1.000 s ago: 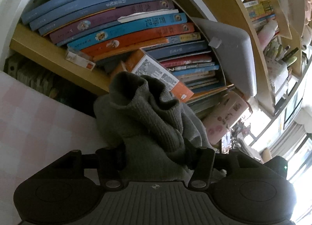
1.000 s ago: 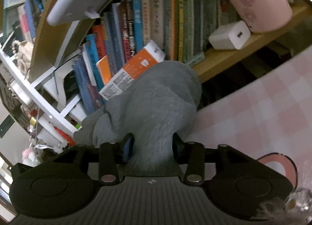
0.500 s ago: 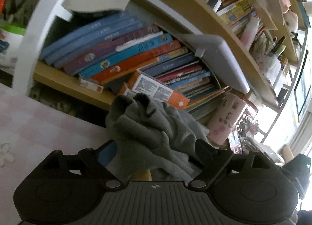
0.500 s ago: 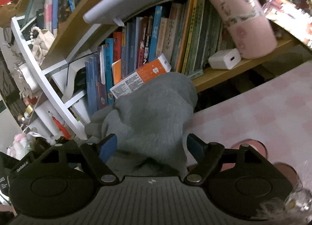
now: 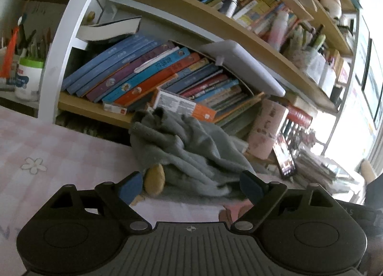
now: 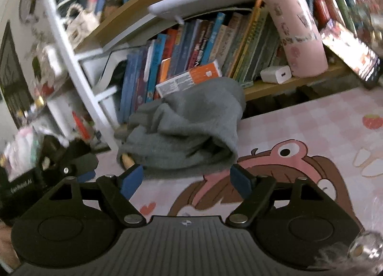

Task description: Fold clothes

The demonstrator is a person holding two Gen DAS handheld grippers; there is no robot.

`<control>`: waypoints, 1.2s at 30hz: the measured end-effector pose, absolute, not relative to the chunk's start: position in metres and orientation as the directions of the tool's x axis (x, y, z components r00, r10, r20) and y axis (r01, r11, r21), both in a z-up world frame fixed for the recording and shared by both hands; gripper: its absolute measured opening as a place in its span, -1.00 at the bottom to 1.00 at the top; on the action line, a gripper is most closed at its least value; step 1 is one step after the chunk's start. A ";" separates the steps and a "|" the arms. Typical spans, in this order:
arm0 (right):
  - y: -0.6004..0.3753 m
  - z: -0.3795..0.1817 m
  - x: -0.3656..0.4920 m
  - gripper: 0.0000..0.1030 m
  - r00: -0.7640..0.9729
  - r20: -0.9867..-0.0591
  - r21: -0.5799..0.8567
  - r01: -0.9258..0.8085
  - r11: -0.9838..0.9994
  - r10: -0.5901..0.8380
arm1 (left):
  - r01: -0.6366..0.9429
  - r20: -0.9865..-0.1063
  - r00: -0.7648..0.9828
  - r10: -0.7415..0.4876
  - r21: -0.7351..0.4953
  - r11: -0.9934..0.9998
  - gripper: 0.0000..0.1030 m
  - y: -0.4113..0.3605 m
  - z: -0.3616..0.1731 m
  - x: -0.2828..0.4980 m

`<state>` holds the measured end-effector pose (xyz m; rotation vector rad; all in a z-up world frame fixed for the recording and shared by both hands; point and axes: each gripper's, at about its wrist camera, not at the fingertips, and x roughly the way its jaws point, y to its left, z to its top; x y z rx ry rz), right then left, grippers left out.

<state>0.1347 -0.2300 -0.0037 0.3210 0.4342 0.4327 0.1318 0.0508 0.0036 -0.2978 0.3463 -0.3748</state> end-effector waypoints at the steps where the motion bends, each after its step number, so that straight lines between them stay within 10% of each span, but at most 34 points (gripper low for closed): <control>1: -0.227 -0.003 0.129 0.57 0.826 -0.338 0.356 -0.331 0.874 0.451 | 0.294 -0.285 0.875 -0.391 -0.328 0.898 0.76 0.047 0.004 0.128; 13: -0.212 0.001 0.091 0.65 0.897 -0.370 0.089 -0.224 0.971 0.241 | 0.211 -0.356 0.904 -0.238 -0.115 0.971 0.88 0.012 0.005 0.096; 36: -0.205 0.001 0.086 0.93 0.919 -0.366 -0.001 -0.157 0.988 0.145 | 0.163 -0.363 0.912 -0.190 -0.104 0.981 1.00 0.011 0.004 0.086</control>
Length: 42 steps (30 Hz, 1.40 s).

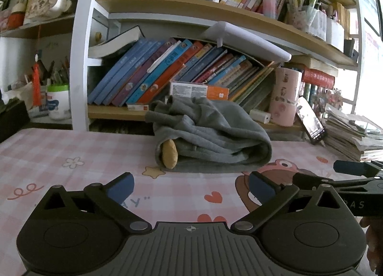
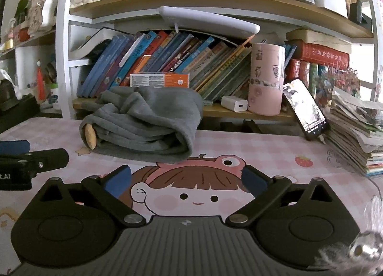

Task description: Fold clothes

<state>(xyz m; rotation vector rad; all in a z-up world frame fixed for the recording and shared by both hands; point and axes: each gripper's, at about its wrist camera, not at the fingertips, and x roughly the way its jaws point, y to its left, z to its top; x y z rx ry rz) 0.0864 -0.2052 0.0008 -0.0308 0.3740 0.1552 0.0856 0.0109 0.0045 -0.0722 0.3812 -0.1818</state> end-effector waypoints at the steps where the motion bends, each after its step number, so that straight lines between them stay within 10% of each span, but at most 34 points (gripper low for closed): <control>1: -0.205 0.001 0.087 0.94 0.918 -0.368 -0.001 -0.156 0.988 0.145 | 0.159 -0.368 0.911 -0.186 -0.104 0.982 1.00 0.011 0.004 0.086; 42: -0.203 0.001 0.089 0.97 0.908 -0.394 -0.003 -0.157 0.988 0.144 | 0.135 -0.394 0.909 -0.136 -0.031 0.990 1.00 0.003 0.003 0.087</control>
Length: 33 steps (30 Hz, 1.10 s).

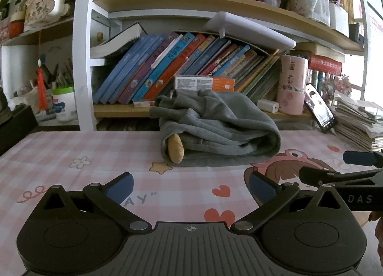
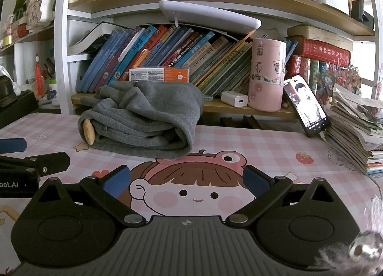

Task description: Fold clothes

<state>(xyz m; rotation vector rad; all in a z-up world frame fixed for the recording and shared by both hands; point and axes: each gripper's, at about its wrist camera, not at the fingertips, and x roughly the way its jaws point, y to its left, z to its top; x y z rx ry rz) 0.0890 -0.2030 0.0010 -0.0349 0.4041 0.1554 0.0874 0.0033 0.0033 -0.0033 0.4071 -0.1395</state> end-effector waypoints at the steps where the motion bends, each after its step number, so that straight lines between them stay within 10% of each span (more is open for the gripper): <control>1: -0.203 0.001 0.089 0.97 0.908 -0.394 -0.003 -0.158 0.987 0.144 | 0.137 -0.394 0.909 -0.138 -0.032 0.990 1.00 0.004 0.003 0.087; 33: -0.203 0.001 0.088 0.97 0.903 -0.404 0.001 -0.158 0.987 0.145 | 0.139 -0.391 0.910 -0.140 -0.030 0.990 1.00 0.004 0.003 0.086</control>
